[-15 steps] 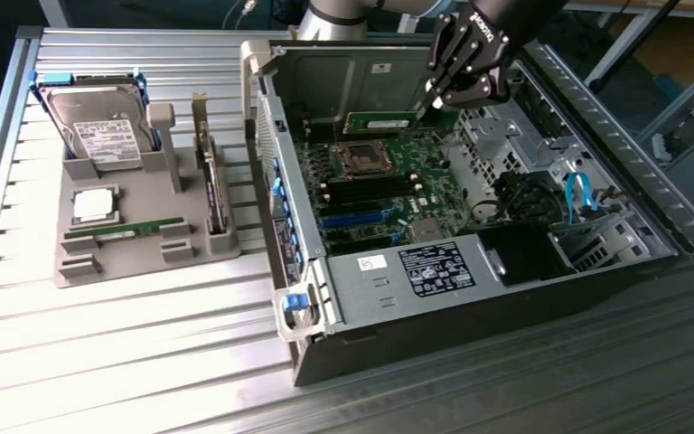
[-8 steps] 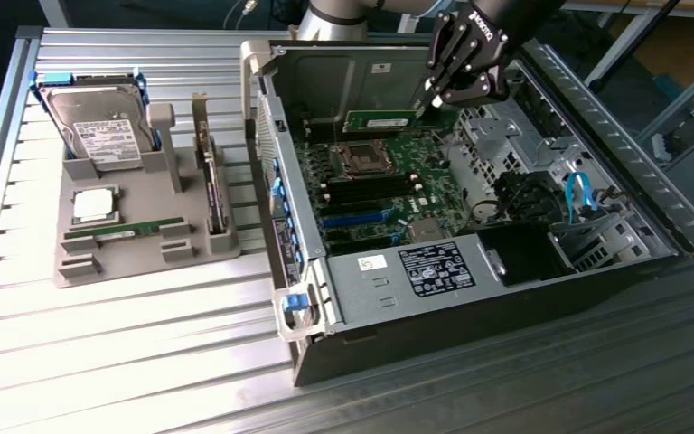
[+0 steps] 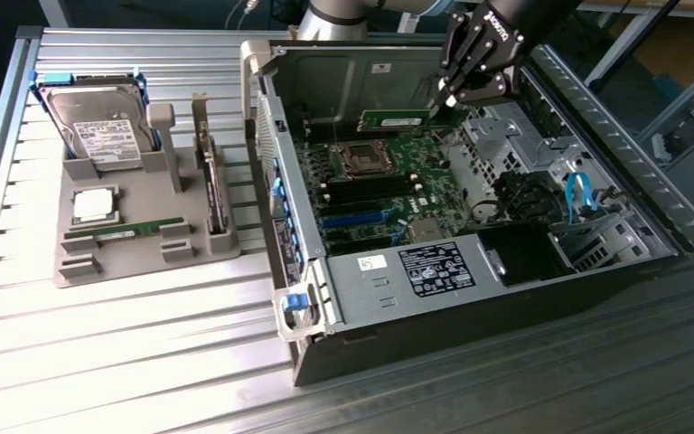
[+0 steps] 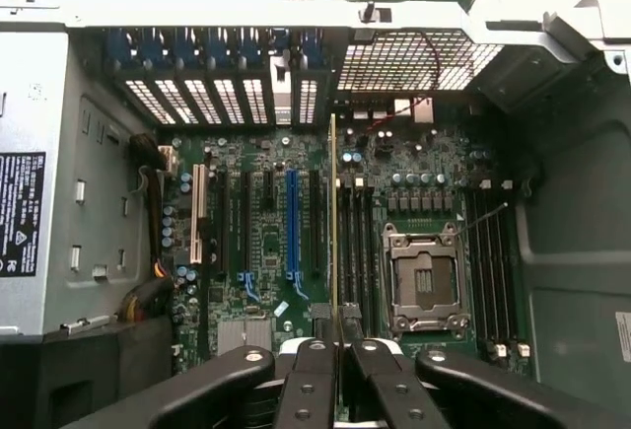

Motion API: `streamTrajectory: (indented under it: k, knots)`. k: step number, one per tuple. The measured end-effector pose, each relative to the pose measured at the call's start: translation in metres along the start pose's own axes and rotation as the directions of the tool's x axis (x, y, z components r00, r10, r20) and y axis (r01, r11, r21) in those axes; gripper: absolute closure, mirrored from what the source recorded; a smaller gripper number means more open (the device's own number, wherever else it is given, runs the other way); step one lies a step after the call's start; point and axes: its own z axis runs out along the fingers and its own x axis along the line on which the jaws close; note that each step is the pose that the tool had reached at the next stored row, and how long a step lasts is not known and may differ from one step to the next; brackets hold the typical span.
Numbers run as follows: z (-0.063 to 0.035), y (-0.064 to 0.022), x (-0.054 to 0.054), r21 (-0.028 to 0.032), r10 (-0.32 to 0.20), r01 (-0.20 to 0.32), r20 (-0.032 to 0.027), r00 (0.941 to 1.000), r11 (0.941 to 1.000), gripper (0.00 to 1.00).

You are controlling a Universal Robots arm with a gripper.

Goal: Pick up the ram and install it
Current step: 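Pick up the ram and move it above insertion slot, then insert the ram into the slot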

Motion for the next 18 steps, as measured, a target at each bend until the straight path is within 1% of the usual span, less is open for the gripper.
streamTrajectory:
  k: [14, 15, 18]
  knots:
    - [-0.0002, -0.0008, 0.0, 0.0, 0.0, 0.0, 0.0, 1.0, 1.0, 0.88]
    - [0.0006, -0.001, 0.0, 0.0001, 0.0, 0.0, 0.0002, 1.0, 1.0, 0.88]
    - [0.0101, -0.0033, 0.0, 0.0001, 0.0, 0.0, 0.0001, 1.0, 1.0, 0.88]
